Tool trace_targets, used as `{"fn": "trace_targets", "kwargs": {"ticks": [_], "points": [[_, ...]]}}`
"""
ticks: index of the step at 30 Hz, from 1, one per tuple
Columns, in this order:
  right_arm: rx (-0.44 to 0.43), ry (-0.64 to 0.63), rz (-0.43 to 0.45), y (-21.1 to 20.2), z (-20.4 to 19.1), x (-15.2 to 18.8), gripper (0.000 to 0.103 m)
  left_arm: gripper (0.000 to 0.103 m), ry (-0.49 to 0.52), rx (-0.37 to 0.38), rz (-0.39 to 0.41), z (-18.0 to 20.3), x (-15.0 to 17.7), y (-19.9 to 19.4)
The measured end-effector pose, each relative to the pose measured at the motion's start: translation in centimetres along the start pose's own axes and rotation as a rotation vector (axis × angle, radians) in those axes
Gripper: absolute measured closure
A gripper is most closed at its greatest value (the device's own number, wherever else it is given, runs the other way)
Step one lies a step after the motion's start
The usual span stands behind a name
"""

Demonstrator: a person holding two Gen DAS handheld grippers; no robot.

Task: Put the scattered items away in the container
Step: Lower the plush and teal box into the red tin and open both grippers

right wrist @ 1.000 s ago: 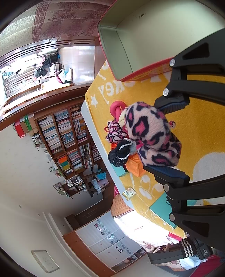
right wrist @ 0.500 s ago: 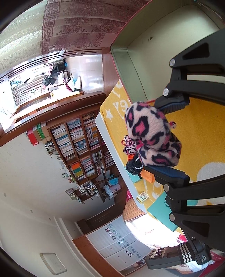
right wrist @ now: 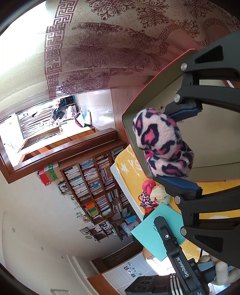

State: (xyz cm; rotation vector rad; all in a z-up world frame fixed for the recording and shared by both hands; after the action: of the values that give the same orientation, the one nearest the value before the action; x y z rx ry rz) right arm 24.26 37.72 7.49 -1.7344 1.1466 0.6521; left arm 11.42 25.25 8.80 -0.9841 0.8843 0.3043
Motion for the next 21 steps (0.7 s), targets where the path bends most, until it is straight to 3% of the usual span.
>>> {"fn": "trace_targets", "kwargs": {"ticks": [6, 13, 14, 16, 17, 18, 21], "points": [[0.035, -0.010, 0.004, -0.6, 1.3, 0.3, 0.045, 0.087, 0.039, 0.047, -0.026, 3.4, -0.6, 2.5], [0.051, -0.019, 0.007, -0.5, 1.8, 0.4, 0.045, 0.086, 0.037, 0.071, -0.067, 4.4, -0.9, 4.6], [0.047, -0.017, 0.005, -0.5, 2.0, 0.4, 0.041, 0.081, 0.035, 0.079, -0.079, 4.5, -0.9, 5.0], [0.045, -0.002, 0.010, -0.5, 2.3, 0.5, 0.035, 0.054, 0.027, 0.085, -0.100, 4.5, -0.8, 5.4], [0.040, 0.009, 0.015, -0.6, 2.5, 0.5, 0.033, 0.031, 0.019, 0.074, -0.093, 4.3, -0.7, 5.3], [0.037, 0.021, 0.020, -0.7, 2.7, 0.5, 0.032, 0.026, 0.013, 0.059, -0.076, 4.1, -0.6, 5.2], [0.045, 0.033, 0.032, -0.9, 3.1, 0.4, 0.030, 0.026, 0.013, 0.050, -0.069, 3.7, -0.6, 5.1]]}}
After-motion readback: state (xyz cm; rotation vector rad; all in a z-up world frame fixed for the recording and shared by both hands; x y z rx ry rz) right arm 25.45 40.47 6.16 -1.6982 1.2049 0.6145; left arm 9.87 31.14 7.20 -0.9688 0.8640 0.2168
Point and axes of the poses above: each gripper's, at about its wrist camera, not at the fingertips, and y roughly the way its jaws point, z to its right, x to its underside, the point moved 3 cm from there along y, roughly the way its jaws point, and after that the axes turned 12 degrees about -x, right-handed, at the moved point
